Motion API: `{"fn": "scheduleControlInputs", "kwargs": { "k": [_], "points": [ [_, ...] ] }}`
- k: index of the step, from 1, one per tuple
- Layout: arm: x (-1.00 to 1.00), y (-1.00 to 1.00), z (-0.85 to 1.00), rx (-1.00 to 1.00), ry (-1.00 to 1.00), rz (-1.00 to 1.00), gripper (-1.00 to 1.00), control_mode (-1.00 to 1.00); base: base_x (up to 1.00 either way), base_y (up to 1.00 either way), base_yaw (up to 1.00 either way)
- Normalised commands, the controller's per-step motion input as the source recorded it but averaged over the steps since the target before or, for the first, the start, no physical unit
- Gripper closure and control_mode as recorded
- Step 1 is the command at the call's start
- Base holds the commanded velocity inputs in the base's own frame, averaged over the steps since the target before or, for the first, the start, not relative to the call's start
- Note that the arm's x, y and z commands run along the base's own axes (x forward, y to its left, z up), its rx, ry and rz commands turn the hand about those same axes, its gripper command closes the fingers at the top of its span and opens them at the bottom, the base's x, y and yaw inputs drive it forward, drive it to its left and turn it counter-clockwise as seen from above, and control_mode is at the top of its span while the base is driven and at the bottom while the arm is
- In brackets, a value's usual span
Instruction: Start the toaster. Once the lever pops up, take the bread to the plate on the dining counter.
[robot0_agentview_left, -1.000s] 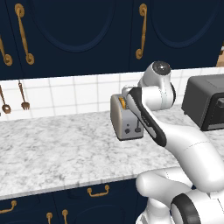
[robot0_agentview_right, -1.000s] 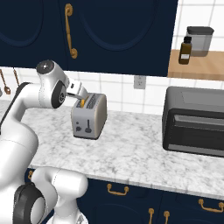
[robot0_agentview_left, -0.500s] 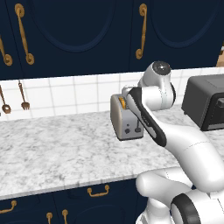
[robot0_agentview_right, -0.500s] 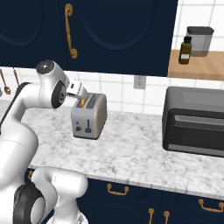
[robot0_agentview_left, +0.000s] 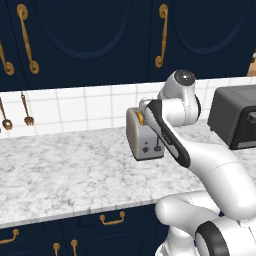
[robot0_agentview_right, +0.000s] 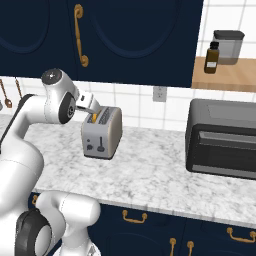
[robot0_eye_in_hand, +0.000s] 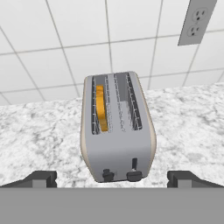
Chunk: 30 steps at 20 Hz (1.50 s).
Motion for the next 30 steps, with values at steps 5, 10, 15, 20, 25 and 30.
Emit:
{"fn": "scheduleControlInputs", "kwargs": {
  "k": [5, 10, 15, 20, 25, 30],
  "points": [
    [0.0, 0.0, 0.0, 0.0, 0.0, 0.0, -1.0, -1.0, 0.0, 0.0, 0.0],
    [0.0, 0.0, 0.0, 0.0, 0.0, 0.0, -1.0, -1.0, 0.0, 0.0, 0.0],
    [0.0, 0.0, 0.0, 0.0, 0.0, 0.0, -1.0, -1.0, 0.0, 0.0, 0.0],
    [0.0, 0.0, 0.0, 0.0, 0.0, 0.0, -1.0, -1.0, 0.0, 0.0, 0.0],
    [0.0, 0.0, 0.0, 0.0, 0.0, 0.0, -1.0, -1.0, 0.0, 0.0, 0.0],
    [0.0, 0.0, 0.0, 0.0, 0.0, 0.0, -1.0, -1.0, 0.0, 0.0, 0.0]
  ]
}}
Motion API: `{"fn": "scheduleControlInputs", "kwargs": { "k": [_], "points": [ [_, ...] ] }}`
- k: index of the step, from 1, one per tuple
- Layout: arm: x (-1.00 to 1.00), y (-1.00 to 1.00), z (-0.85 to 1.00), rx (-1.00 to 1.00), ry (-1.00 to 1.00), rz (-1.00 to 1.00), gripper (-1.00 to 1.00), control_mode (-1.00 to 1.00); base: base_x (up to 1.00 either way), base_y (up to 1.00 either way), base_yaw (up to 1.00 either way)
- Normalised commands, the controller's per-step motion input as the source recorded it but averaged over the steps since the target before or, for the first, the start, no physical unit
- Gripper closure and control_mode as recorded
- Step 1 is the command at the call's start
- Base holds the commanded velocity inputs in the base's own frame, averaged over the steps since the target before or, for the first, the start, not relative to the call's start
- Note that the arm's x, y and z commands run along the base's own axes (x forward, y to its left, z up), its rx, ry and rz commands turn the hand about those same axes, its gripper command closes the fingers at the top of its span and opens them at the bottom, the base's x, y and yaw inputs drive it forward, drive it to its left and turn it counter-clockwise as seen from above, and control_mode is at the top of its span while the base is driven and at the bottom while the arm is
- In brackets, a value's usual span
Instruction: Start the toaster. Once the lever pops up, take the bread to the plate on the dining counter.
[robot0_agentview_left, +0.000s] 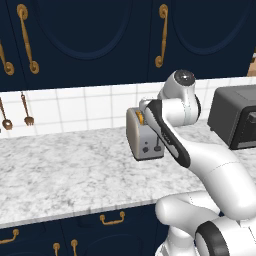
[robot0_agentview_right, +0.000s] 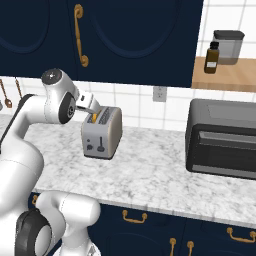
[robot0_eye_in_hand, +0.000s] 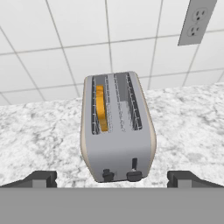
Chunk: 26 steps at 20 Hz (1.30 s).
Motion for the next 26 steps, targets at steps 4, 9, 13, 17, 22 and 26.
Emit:
{"fn": "scheduleControlInputs", "kwargs": {
  "k": [4, 9, 13, 17, 22, 26],
  "points": [
    [0.0, 0.0, 0.0, 0.0, 0.0, 0.0, -1.0, -1.0, 0.0, 0.0, 0.0],
    [0.0, 0.0, 0.0, 0.0, 0.0, 0.0, -1.0, -1.0, 0.0, 0.0, 0.0],
    [0.0, 0.0, 0.0, 0.0, 0.0, 0.0, -1.0, -1.0, 0.0, 0.0, 0.0],
    [0.0, 0.0, 0.0, 0.0, 0.0, 0.0, -1.0, -1.0, 0.0, 0.0, 0.0],
    [0.0, 0.0, 0.0, 0.0, 0.0, 0.0, -1.0, -1.0, 0.0, 0.0, 0.0],
    [0.0, 0.0, 0.0, 0.0, 0.0, 0.0, -1.0, -1.0, 0.0, 0.0, 0.0]
  ]
}}
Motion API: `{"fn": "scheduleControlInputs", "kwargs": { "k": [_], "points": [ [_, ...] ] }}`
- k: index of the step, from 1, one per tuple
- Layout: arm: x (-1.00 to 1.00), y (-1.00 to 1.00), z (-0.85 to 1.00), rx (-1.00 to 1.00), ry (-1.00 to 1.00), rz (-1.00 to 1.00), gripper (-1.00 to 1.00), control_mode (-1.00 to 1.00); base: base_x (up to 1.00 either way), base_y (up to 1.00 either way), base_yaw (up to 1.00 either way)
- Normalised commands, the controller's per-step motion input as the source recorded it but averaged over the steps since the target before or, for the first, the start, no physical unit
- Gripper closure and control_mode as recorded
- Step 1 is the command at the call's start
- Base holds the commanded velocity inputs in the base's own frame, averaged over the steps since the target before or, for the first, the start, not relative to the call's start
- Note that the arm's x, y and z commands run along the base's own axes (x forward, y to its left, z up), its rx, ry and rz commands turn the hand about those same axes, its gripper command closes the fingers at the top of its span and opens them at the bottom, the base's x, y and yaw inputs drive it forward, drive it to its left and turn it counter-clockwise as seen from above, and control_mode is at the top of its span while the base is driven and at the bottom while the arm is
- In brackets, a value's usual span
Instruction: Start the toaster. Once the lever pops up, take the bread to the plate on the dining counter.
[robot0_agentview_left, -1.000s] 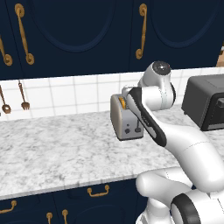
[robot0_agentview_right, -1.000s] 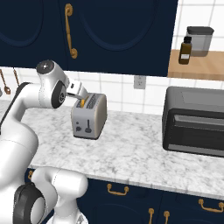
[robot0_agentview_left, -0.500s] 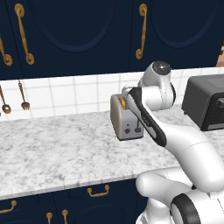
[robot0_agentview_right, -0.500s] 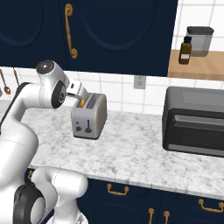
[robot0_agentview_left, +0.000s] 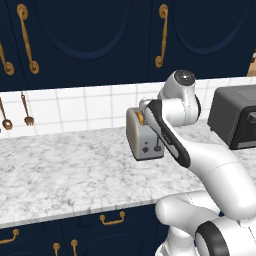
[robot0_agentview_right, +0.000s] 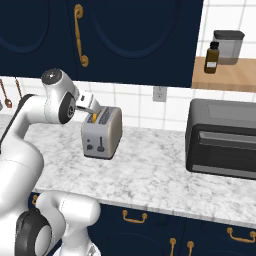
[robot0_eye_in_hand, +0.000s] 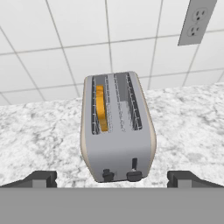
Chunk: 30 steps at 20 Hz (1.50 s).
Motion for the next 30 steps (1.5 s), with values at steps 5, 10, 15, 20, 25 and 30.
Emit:
{"fn": "scheduleControlInputs", "kwargs": {
  "k": [5, 10, 15, 20, 25, 30],
  "points": [
    [0.0, 0.0, 0.0, 0.0, 0.0, 0.0, -1.0, -1.0, 0.0, 0.0, 0.0],
    [0.0, 0.0, 0.0, 0.0, 0.0, 0.0, -1.0, -1.0, 0.0, 0.0, 0.0],
    [0.0, 0.0, 0.0, 0.0, 0.0, 0.0, -1.0, -1.0, 0.0, 0.0, 0.0],
    [0.0, 0.0, 0.0, 0.0, 0.0, 0.0, -1.0, -1.0, 0.0, 0.0, 0.0],
    [0.0, 0.0, 0.0, 0.0, 0.0, 0.0, -1.0, -1.0, 0.0, 0.0, 0.0],
    [0.0, 0.0, 0.0, 0.0, 0.0, 0.0, -1.0, -1.0, 0.0, 0.0, 0.0]
  ]
}}
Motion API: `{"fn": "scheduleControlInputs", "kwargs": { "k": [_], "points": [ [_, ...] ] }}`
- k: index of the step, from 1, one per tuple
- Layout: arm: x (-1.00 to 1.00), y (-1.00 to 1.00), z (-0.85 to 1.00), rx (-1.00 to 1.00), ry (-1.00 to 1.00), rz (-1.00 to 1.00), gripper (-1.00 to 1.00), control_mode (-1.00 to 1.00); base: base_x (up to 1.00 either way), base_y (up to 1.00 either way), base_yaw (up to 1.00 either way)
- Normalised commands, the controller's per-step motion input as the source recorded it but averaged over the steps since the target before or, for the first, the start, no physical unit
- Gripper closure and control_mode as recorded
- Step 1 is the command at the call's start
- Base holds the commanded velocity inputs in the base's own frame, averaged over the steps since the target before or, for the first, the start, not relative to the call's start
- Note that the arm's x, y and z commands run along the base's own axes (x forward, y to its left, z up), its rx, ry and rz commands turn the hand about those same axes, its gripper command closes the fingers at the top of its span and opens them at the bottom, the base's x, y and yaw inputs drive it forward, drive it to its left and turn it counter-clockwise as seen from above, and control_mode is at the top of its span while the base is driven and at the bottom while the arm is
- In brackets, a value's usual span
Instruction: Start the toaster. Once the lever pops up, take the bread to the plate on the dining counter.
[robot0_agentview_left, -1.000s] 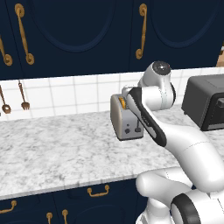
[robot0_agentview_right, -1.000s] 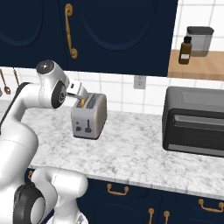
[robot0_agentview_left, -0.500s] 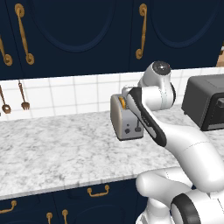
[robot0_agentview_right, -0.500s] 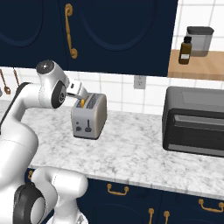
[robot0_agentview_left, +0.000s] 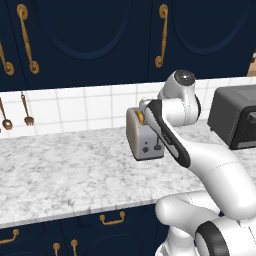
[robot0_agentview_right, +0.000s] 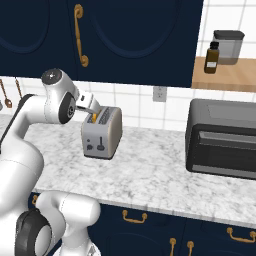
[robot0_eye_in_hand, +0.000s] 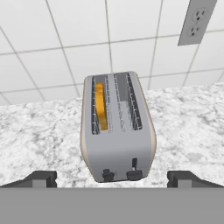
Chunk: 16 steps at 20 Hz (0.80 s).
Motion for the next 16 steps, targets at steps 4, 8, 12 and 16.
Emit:
{"fn": "scheduleControlInputs", "kwargs": {
  "k": [4, 8, 12, 16],
  "points": [
    [0.0, 0.0, 0.0, 0.0, 0.0, 0.0, -1.0, -1.0, 0.0, 0.0, 0.0],
    [0.0, 0.0, 0.0, 0.0, 0.0, 0.0, -1.0, -1.0, 0.0, 0.0, 0.0],
    [0.0, 0.0, 0.0, 0.0, 0.0, 0.0, -1.0, -1.0, 0.0, 0.0, 0.0],
    [0.0, 0.0, 0.0, 0.0, 0.0, 0.0, -1.0, -1.0, 0.0, 0.0, 0.0]
  ]
}}
